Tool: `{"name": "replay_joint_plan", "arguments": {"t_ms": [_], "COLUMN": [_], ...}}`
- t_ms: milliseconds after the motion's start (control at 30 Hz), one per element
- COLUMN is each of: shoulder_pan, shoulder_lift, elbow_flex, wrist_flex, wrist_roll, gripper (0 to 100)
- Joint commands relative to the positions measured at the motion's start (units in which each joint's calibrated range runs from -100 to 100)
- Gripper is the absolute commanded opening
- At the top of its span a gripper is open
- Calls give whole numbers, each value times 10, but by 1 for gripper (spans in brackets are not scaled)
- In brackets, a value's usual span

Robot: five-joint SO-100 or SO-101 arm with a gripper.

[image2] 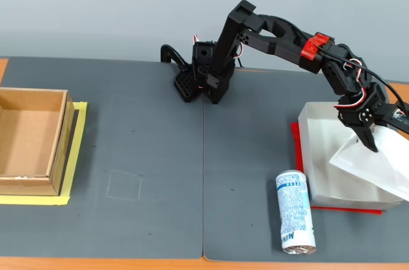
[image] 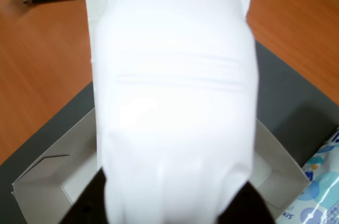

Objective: Pick the sandwich and put it in the gray box

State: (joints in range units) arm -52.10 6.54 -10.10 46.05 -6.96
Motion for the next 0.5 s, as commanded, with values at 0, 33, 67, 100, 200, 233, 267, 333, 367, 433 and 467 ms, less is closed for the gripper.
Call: {"name": "replay_joint_plan", "arguments": {"t_ms": [0,33,67,100,200,233,267,333,367,433,467], "shoulder_pan": [1,1,1,1,-4,-7,-8,-10,-13,-17,-19], "shoulder_lift": [-7,-7,-7,-7,-7,-7,-7,-6,-7,-7,-7], "elbow_flex": [-21,-21,-21,-21,-20,-20,-20,-20,-20,-21,-21], "wrist_flex": [-1,-1,-1,-1,5,14,24,38,42,44,44], "wrist_roll": [4,4,4,4,3,3,4,2,1,0,0], "gripper": [2,3,3,4,16,21,24,28,28,28,28]}}
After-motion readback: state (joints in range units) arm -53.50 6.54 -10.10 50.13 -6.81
